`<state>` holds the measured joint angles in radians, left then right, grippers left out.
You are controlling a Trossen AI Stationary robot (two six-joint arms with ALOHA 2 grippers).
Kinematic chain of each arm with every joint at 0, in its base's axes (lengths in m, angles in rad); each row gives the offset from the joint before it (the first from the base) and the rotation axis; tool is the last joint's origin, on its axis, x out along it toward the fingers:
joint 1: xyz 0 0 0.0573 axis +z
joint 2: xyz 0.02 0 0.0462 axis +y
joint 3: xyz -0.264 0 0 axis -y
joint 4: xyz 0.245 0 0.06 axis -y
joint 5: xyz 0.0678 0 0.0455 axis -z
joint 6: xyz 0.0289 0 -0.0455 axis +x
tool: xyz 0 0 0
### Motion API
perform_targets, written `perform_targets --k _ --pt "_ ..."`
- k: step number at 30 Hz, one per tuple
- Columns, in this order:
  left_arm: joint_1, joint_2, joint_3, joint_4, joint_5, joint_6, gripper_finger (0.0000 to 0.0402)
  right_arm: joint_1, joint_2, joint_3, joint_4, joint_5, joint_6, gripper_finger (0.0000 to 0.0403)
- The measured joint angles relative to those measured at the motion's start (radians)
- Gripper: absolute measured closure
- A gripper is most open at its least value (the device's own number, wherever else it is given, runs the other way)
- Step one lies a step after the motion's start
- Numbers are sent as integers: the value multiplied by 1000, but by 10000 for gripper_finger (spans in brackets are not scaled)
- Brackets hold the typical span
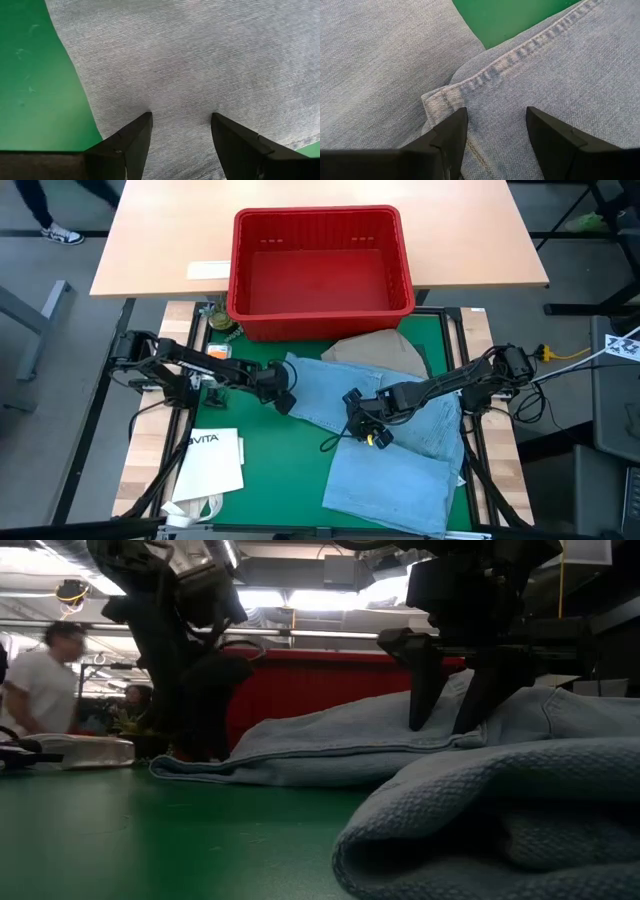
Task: Fold Laundry from Bin
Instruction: Fold the light blue pants
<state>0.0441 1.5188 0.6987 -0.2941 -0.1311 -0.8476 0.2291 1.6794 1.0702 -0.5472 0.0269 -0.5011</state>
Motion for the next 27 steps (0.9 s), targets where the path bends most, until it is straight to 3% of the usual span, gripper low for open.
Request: perform_targets --k 7,10,15,21,27 --pt "94 0 0 -2 158 65 205 0 0 0 0 0 0 198" --pt "112 -10 0 -9 168 77 205 0 0 0 0 0 0 198" --pt "122 -89 0 -35 117 99 205 0 0 0 -3 0 -1 198" --pt "122 -202 0 -93 -18 99 205 0 0 0 -2 14 -1 198" --pt "119 -204 -26 -133 -32 100 205 0 0 33 -44 16 -1 198"
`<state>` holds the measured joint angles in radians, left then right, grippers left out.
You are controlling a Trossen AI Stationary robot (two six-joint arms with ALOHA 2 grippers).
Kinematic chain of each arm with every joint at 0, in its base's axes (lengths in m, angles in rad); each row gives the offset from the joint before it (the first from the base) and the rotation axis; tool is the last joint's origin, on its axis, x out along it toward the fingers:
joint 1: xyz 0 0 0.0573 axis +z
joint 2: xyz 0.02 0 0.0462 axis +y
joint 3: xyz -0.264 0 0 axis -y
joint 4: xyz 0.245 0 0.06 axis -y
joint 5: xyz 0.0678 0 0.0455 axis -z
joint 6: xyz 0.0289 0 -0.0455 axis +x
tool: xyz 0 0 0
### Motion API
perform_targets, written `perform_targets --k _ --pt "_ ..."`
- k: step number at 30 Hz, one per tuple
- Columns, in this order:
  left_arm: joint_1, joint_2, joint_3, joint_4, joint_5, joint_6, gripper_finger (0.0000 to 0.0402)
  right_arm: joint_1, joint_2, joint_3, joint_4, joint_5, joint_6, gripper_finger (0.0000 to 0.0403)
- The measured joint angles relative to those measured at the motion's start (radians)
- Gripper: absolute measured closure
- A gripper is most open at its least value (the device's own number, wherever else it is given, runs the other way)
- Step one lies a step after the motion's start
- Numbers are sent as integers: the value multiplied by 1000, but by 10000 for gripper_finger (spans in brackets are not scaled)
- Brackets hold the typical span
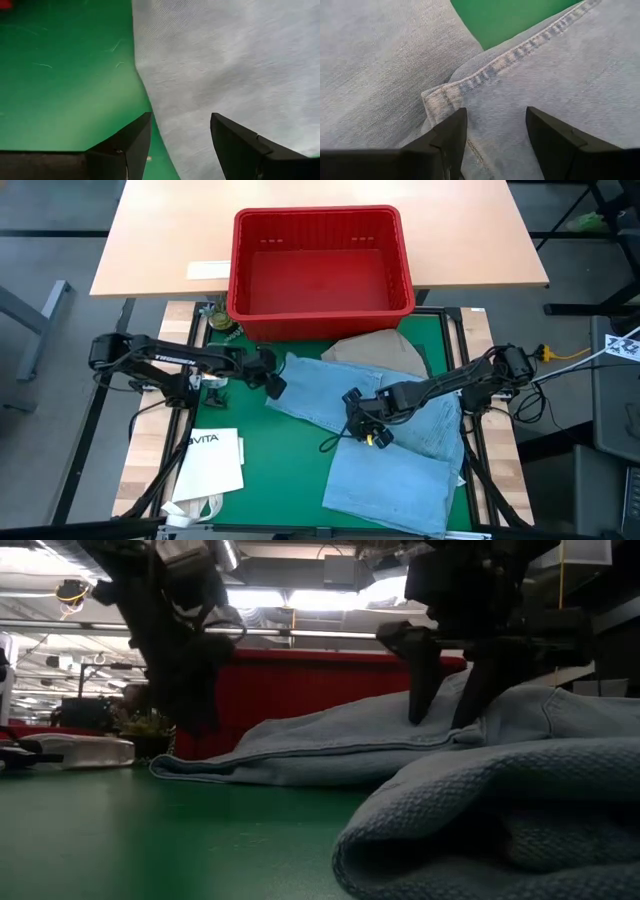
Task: Fold Laundry from Bin
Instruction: Fold the light blue pants
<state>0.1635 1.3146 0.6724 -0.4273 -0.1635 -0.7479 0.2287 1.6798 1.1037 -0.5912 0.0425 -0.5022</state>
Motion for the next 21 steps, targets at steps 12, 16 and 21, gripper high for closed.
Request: perform_targets --k 12,16,21 --pt "29 20 -93 161 -3 -19 205 0 0 34 -13 0 -1 198" --pt "31 27 -96 162 -8 -36 205 0 0 34 -13 0 -1 198" --pt "31 73 -96 189 -7 -61 205 0 0 34 -9 0 -1 198"
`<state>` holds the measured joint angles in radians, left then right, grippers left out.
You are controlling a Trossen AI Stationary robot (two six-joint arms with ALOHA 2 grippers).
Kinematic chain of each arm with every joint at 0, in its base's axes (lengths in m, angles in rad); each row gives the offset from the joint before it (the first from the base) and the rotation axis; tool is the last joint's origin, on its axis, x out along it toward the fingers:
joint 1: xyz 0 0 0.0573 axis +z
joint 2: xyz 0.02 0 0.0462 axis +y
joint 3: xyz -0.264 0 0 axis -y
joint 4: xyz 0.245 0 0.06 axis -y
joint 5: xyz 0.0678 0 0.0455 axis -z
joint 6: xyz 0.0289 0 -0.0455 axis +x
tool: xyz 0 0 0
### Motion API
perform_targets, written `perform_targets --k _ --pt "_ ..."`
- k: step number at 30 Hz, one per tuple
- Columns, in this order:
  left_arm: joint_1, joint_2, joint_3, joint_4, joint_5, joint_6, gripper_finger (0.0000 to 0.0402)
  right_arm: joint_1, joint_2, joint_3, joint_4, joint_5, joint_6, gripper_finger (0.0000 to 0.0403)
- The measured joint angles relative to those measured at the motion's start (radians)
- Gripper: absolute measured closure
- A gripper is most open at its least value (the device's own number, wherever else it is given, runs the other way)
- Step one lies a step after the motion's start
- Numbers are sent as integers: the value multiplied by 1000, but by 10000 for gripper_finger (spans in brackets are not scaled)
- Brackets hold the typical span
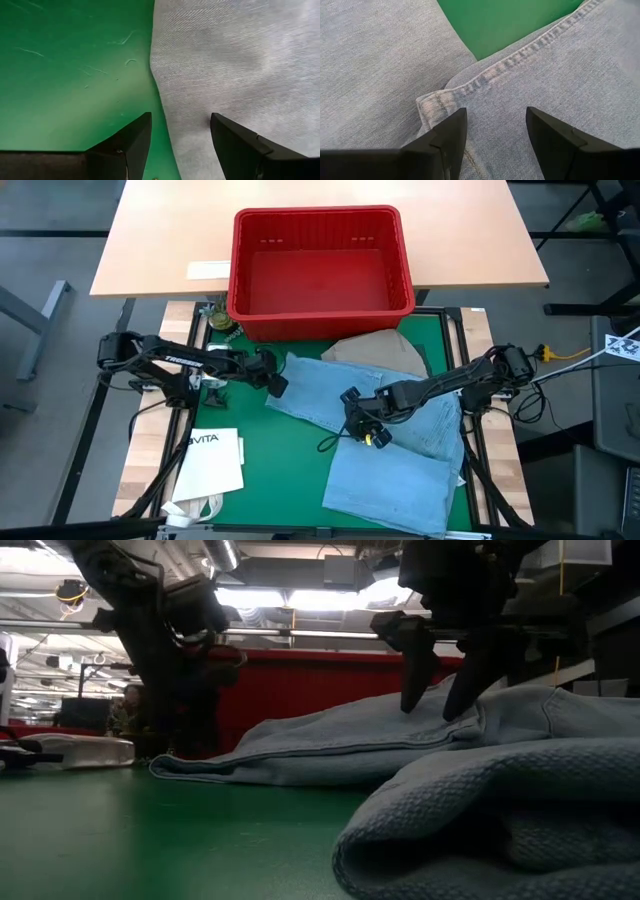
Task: Fold Laundry from Bin
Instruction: Fold the light blue pants
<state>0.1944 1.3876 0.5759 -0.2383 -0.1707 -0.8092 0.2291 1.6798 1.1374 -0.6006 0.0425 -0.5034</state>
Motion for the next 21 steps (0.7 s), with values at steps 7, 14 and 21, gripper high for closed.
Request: perform_targets --k 7,14,21 --pt "0 91 1 45 -2 -2 206 0 0 1 -1 0 0 198" --pt "1 106 2 56 10 0 233 0 0 1 -1 0 0 198" --pt "1 107 1 60 11 0 332 0 -4 65 -107 26 0 198"
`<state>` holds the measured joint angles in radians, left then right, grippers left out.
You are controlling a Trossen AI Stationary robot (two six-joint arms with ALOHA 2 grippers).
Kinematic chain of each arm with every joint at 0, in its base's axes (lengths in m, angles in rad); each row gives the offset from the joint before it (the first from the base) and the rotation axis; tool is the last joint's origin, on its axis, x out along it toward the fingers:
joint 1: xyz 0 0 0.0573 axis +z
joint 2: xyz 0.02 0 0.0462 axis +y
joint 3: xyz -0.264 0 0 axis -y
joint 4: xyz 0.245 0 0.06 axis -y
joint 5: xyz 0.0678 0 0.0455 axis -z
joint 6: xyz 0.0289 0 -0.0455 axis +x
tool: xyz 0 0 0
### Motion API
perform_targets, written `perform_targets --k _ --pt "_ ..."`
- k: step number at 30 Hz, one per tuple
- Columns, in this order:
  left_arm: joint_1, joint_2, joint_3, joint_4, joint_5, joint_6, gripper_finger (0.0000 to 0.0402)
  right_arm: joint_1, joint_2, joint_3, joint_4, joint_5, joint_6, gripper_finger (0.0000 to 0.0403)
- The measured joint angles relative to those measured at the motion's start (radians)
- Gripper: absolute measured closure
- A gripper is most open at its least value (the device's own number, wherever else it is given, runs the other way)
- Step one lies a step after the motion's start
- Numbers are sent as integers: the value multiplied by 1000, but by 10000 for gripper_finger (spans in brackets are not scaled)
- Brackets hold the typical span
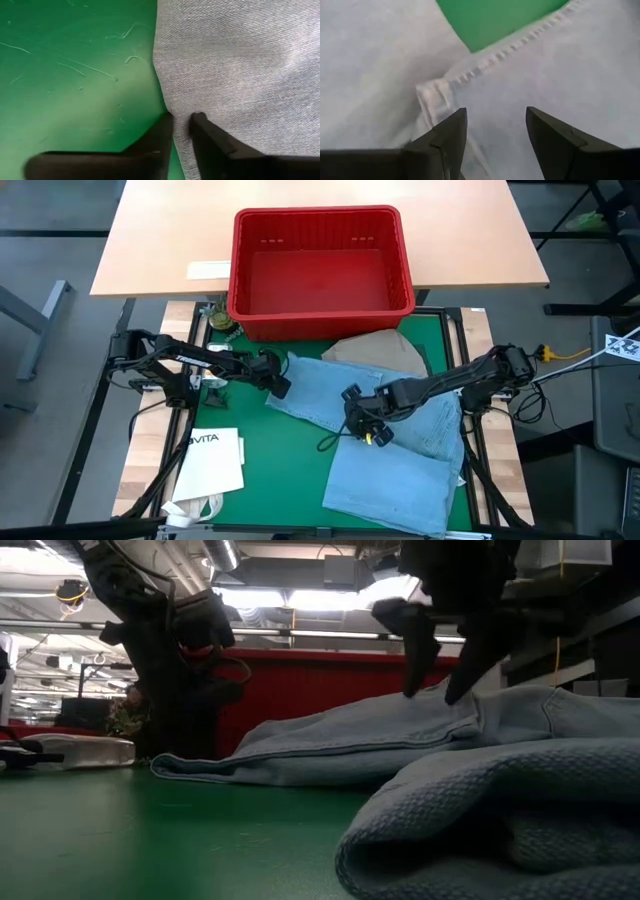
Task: Fold Laundry from Bin
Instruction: Fold the light blue pants
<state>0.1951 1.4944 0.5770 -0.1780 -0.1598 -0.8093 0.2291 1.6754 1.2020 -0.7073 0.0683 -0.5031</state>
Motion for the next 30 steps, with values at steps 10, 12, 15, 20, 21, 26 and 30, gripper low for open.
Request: perform_targets --k 10,12,15,20,21,26,30 --pt "0 -27 -3 -7 36 26 391 0 -5 126 -237 141 -1 198" --pt "-2 -60 -4 -20 53 55 395 0 -5 129 -265 142 1 198" --pt "-2 -128 -4 -45 53 61 398 0 -5 128 -292 148 2 198" --pt "-2 -246 -4 -140 33 83 399 0 -5 128 -297 225 3 198" --pt "-2 -272 -4 -168 27 89 399 0 -5 128 -297 249 3 198" --pt "19 -405 -4 -268 -5 97 400 -14 -5 128 -296 293 2 198" --pt "54 -518 -3 -310 -31 114 400 -45 -5 128 -289 280 2 198"
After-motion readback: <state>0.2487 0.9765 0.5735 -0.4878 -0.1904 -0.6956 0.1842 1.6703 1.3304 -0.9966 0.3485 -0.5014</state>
